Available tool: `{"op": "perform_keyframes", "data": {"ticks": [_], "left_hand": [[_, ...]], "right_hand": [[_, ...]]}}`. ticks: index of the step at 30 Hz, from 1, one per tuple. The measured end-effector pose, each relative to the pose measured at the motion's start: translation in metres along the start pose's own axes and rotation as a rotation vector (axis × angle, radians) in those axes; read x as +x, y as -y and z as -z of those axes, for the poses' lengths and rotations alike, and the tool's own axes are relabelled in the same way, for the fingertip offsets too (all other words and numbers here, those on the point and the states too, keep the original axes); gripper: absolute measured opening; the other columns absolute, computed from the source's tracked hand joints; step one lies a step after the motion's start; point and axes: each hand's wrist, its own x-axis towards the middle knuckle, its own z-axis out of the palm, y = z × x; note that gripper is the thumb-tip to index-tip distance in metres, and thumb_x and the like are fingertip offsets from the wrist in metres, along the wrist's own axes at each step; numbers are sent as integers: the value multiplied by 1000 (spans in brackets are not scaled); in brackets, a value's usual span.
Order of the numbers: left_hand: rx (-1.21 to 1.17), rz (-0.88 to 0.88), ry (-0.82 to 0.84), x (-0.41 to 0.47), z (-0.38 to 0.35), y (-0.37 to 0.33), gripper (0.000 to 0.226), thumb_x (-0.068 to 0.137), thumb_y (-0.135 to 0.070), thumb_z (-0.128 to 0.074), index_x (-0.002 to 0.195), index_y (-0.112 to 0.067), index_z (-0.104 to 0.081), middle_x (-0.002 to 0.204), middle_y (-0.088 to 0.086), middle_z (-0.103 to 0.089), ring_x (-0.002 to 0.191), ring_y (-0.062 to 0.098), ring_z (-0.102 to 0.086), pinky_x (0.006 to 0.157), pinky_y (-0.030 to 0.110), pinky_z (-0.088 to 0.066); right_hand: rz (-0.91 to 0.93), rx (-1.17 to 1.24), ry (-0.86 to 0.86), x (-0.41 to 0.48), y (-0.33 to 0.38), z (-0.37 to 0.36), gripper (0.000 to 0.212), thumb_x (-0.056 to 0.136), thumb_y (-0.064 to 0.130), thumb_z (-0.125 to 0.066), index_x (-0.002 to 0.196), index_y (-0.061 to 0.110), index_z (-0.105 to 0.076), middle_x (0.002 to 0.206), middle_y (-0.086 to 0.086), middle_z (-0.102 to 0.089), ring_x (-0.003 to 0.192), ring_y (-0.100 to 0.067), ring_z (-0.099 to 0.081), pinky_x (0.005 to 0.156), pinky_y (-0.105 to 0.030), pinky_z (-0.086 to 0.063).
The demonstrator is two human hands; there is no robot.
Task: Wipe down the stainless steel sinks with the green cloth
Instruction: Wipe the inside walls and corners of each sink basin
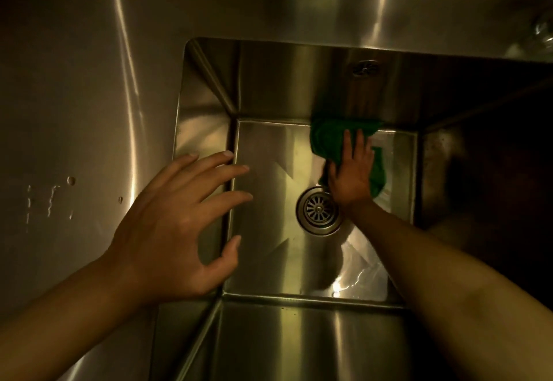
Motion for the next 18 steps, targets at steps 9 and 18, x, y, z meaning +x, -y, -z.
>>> {"op": "perform_keyframes", "data": {"ticks": [9,18], "left_hand": [[48,33,26,2,3,-4,53,82,-46,-63,126,-17,-73,146,4,-60,145,21,-46,125,35,-18],[70,34,36,2,3,-4,48,82,-44,-67,123,-19,-74,142,2,-64,139,22,-53,123,38,-24]], "right_hand": [[458,69,224,-55,107,-66,80,92,31,-58,161,17,-21,169,-14,-11,154,-43,-4,122,-61,-11],[923,-132,479,-149,55,-81,101,84,41,-71,162,18,-12,170,-11,-4,155,-41,-1,125,-55,-3]]}}
